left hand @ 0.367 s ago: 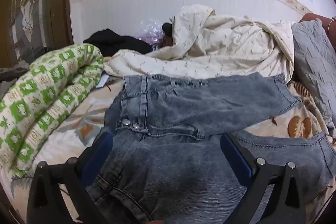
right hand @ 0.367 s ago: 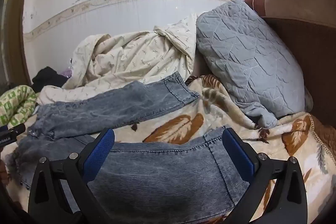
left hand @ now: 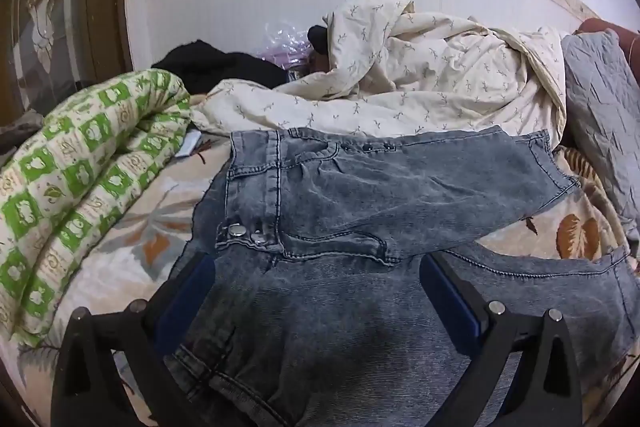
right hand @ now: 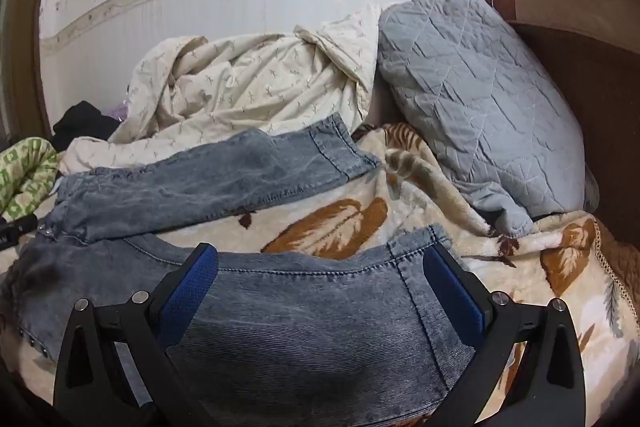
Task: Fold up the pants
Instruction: 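Grasp the jeans waistband with both grippers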
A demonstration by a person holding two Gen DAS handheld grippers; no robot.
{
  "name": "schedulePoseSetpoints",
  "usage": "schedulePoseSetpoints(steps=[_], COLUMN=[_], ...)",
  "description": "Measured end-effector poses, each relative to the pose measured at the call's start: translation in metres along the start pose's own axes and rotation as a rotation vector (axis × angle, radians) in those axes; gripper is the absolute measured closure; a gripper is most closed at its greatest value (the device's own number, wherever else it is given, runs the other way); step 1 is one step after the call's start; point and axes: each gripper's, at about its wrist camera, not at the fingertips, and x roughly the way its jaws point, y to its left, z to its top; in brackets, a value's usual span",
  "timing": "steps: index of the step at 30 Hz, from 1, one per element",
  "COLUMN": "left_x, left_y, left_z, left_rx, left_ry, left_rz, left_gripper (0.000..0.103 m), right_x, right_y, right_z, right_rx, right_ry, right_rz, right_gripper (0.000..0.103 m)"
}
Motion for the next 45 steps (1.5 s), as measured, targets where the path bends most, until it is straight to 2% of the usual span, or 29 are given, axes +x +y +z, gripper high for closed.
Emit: schedulePoseSetpoints(steps=[5,6,9,11,15,18,21,23,25,28,29,31,33,34,35,36,38,41,45], left_x=[0.015,0.015,0.016,0.024,0.066,0.108,0.141,0.163,0.186,0.209,0.212,0.218,0.223,0.222,0.223,0.223,0.222,0.224,0.223], left_y=[0.026,0.030,0.050,0.070,0.103,0.113,0.118,0.123,0.124,0.120,0.118,0.117,0.115,0.112,0.107,0.103,0.098,0.096,0.106], left_z=[0.009,0.013,0.025,0.043,0.085,0.113,0.132,0.136,0.134,0.131,0.130,0.129,0.132,0.133,0.134,0.134,0.135,0.133,0.135], left_rx=[-0.068,-0.084,-0.135,-0.182,-0.259,-0.263,-0.294,-0.341,-0.369,-0.377,-0.380,-0.405,-0.423,-0.418,-0.400,-0.383,-0.362,-0.357,-0.370], left_ry=[0.058,0.059,0.057,0.059,0.103,0.172,0.225,0.287,0.368,0.431,0.443,0.447,0.442,0.438,0.436,0.430,0.419,0.410,0.391], left_rz=[-0.024,-0.026,0.000,0.029,0.068,0.076,0.036,-0.019,-0.034,-0.066,-0.076,-0.105,-0.154,-0.173,-0.183,-0.191,-0.201,-0.227,-0.252], left_gripper=[0.000,0.000,0.000,0.000,0.000,0.001,0.003,0.011,0.024,0.036,0.039,0.067,0.081,0.088,0.091,0.097,0.098,0.099,0.099], right_x=[-0.001,0.000,0.004,0.009,0.034,0.055,0.081,0.102,0.125,0.158,0.166,0.186,0.205,0.214,0.224,0.236,0.260,0.291,0.328], right_y=[-0.029,-0.025,-0.027,-0.029,-0.028,-0.020,-0.017,-0.019,-0.027,-0.037,-0.038,-0.043,-0.048,-0.052,-0.057,-0.063,-0.076,-0.088,-0.079], right_z=[0.011,0.017,0.023,0.030,0.057,0.080,0.101,0.116,0.134,0.165,0.173,0.193,0.208,0.215,0.221,0.227,0.236,0.241,0.237], right_rx=[0.038,0.034,-0.002,-0.008,-0.015,-0.064,-0.114,-0.106,-0.068,-0.018,-0.007,0.019,0.040,0.050,0.066,0.088,0.142,0.203,0.179], right_ry=[0.024,0.032,0.037,0.055,0.077,0.055,0.042,0.050,0.068,0.077,0.074,0.068,0.070,0.077,0.087,0.105,0.155,0.224,0.314], right_rz=[0.021,0.019,0.020,0.060,0.114,0.102,0.088,0.100,0.119,0.126,0.119,0.088,0.065,0.057,0.053,0.056,0.073,0.131,0.142], right_gripper=[0.000,0.000,0.000,0.000,0.000,0.000,0.000,0.000,0.000,0.000,0.000,0.002,0.006,0.012,0.020,0.024,0.037,0.038,0.038])
